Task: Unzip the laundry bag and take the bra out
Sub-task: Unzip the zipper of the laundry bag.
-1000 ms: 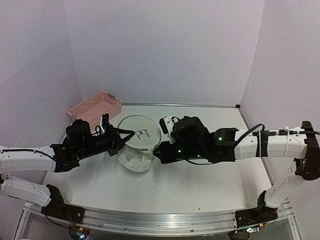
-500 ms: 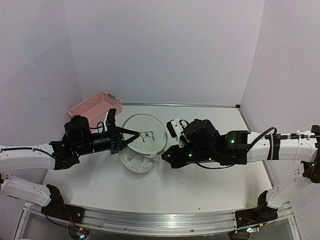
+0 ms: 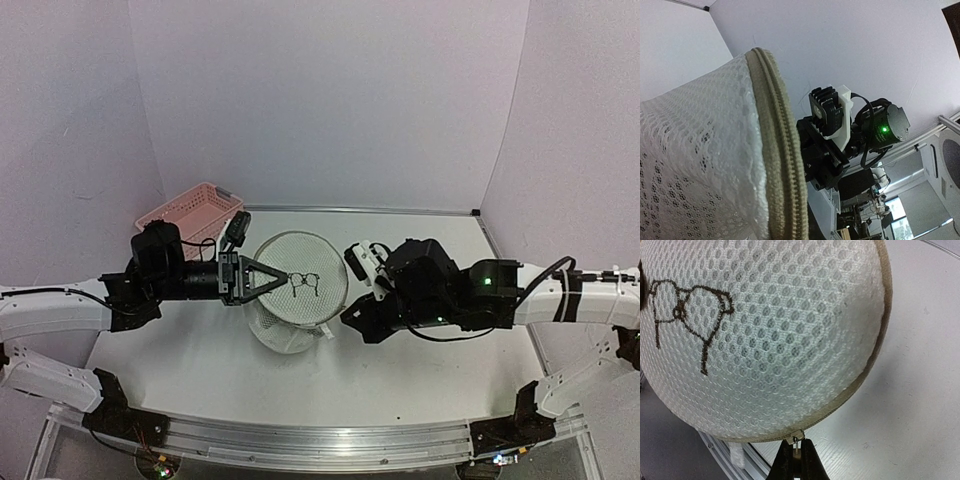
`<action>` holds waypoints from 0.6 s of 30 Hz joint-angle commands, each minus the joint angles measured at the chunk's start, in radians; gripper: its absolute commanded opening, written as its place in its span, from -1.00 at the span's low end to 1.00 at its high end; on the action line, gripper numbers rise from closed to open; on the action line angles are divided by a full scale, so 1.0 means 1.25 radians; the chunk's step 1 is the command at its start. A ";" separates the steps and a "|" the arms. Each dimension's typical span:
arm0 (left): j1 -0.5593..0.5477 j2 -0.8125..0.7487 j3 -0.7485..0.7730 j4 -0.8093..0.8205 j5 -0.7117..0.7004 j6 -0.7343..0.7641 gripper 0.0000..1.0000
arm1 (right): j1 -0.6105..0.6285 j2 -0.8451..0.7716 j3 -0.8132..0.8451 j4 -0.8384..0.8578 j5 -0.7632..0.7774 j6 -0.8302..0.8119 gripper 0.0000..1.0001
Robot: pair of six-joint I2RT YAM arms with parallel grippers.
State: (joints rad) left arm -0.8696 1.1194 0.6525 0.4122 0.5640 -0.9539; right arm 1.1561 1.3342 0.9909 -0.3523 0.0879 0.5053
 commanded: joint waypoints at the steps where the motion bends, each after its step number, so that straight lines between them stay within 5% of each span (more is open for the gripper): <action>1: -0.001 -0.018 0.074 -0.038 0.072 0.073 -1.00 | -0.009 -0.066 -0.022 -0.028 0.054 -0.064 -1.00; 9: -0.010 0.002 0.122 -0.135 0.121 0.131 -1.00 | -0.008 -0.136 -0.035 -0.041 0.079 -0.186 -1.00; 18: -0.036 0.046 0.219 -0.304 0.145 0.226 -1.00 | -0.007 -0.159 -0.019 -0.026 -0.072 -0.453 -1.00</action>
State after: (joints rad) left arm -0.9035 1.1713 0.8555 0.0917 0.6716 -0.7425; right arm 1.1542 1.1721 0.9401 -0.4088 0.0788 0.1413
